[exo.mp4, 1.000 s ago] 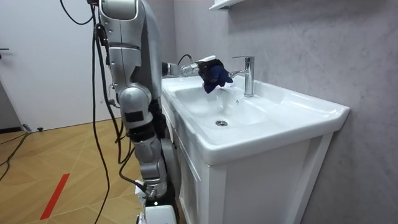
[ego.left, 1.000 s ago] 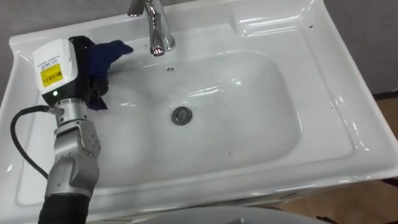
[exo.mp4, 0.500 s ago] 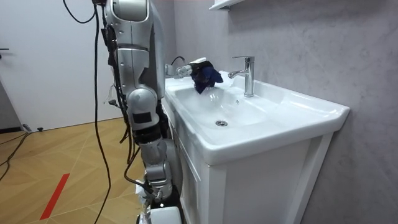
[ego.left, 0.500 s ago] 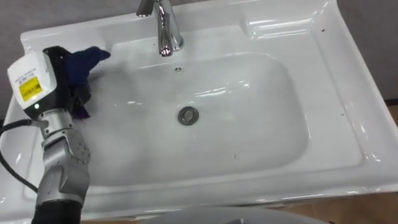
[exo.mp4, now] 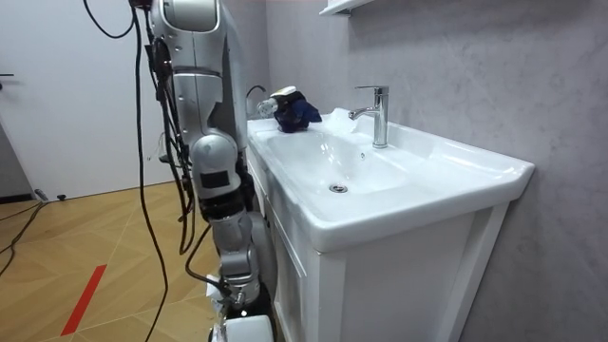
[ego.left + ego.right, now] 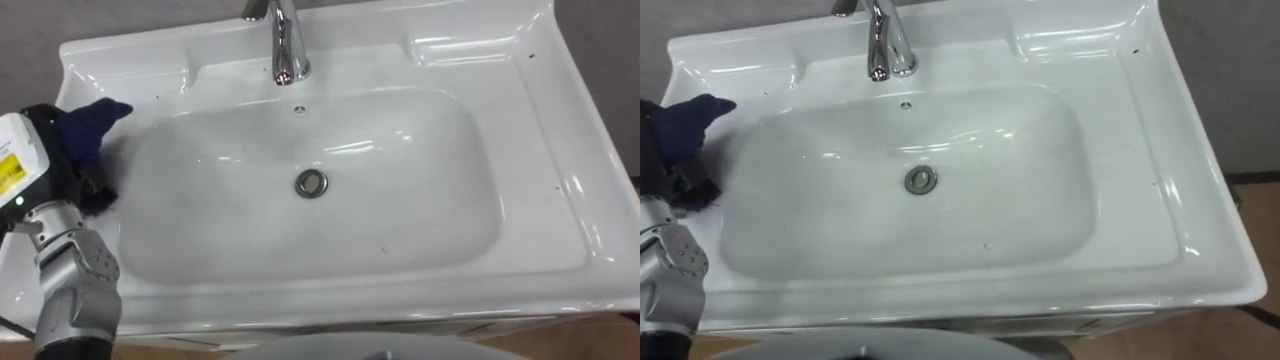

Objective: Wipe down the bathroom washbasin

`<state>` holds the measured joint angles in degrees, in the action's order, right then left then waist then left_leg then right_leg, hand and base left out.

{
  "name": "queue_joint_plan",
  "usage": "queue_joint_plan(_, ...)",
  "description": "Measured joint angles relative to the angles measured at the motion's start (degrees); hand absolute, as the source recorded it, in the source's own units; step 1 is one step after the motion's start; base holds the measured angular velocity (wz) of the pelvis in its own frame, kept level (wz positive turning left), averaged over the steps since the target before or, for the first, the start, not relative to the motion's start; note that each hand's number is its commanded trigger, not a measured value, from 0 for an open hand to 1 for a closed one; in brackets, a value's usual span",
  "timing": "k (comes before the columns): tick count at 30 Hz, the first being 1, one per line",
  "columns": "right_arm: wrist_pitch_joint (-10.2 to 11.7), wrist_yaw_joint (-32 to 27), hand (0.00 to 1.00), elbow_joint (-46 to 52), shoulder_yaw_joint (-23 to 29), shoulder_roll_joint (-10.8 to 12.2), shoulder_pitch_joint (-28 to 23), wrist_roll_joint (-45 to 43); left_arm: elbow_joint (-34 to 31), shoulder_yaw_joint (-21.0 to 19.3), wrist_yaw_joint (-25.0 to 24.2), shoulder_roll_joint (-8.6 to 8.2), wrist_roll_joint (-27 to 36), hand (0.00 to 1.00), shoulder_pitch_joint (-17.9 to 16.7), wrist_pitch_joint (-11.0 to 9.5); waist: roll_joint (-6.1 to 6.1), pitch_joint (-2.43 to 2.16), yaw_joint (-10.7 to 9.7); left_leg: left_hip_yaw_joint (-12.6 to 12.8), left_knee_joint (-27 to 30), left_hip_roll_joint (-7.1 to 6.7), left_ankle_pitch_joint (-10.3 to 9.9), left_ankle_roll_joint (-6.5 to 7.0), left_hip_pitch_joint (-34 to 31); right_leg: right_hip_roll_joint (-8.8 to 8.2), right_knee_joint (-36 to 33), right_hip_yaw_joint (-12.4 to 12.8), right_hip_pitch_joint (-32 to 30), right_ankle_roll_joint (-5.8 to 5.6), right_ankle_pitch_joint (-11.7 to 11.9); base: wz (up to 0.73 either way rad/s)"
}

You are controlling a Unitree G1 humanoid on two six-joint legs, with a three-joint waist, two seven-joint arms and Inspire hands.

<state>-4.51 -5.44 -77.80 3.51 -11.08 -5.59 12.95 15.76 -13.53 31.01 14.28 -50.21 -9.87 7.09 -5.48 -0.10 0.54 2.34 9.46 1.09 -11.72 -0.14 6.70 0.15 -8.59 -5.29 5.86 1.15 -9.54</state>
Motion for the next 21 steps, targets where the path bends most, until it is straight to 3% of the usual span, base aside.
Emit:
queue_joint_plan(3, -0.20, -0.20, 0.00, -0.13, 0.03, -0.08, 0.05, -0.07, -0.07, -0.02, 0.00, 0.01, -0.02, 0.98, 0.02, 0.18, 0.01, -0.01, -0.02, -0.16, 0.00, -0.03, 0.00, 0.00, 0.06, -0.05, 0.04, -0.15, 0.13, 0.00, 0.00, 0.00)
queue_joint_plan(4, -0.26, -0.19, 0.00, -0.13, 0.03, -0.08, 0.05, -0.07, -0.16, -0.03, 0.00, 0.01, -0.02, 0.62, 0.02, 0.18, -0.01, -0.02, -0.05, -0.17, -0.01, -0.03, 0.00, 0.00, 0.09, -0.05, 0.04, -0.15, 0.15, 0.00, 0.00, 0.00)
queue_joint_plan(5, -0.42, -0.15, 0.00, -0.10, 0.08, -0.08, 0.10, -0.08, -0.20, -0.03, 0.00, 0.01, -0.02, 0.46, 0.18, 0.23, -0.06, -0.03, -0.10, -0.16, 0.00, -0.03, 0.00, 0.00, 0.10, -0.04, 0.03, -0.15, 0.15, 0.00, 0.00, 0.00)
queue_joint_plan(6, -0.54, -0.13, 0.00, -0.07, 0.12, -0.09, 0.10, -0.04, -0.21, -0.03, 0.00, 0.02, -0.02, 0.05, 0.36, 0.45, -0.11, -0.02, -0.14, -0.15, 0.01, -0.02, 0.00, 0.00, 0.09, -0.03, 0.04, -0.17, 0.17, 0.00, 0.00, 0.00)
queue_joint_plan(7, -0.55, -0.13, 0.00, -0.08, 0.11, -0.09, 0.09, -0.02, -0.19, -0.03, 0.01, 0.02, -0.02, 0.00, 0.37, 0.54, -0.14, -0.01, -0.14, -0.15, 0.00, -0.02, 0.00, 0.00, 0.09, -0.03, 0.04, -0.18, 0.18, 0.00, 0.00, 0.00)
queue_joint_plan(11, -0.63, -0.16, 0.00, -0.12, 0.05, -0.08, -0.13, -0.11, 0.11, 0.05, 0.01, 0.01, -0.01, 0.00, 0.18, 1.37, -0.07, 0.09, -0.16, -0.04, -0.02, -0.02, 0.00, 0.00, 0.12, 0.00, 0.02, 0.17, 0.10, 0.00, -0.01, -0.01)
queue_joint_plan(21, -0.44, -0.78, 0.00, -0.13, 0.10, -0.22, 0.00, -1.36, 0.90, 0.06, 1.44, -0.07, -0.05, 0.00, 0.36, 1.07, -0.31, 0.28, -0.51, -0.05, -0.01, -0.02, 0.00, 0.00, 0.13, -0.02, -0.03, -0.01, 0.11, 0.00, -0.01, 0.00)
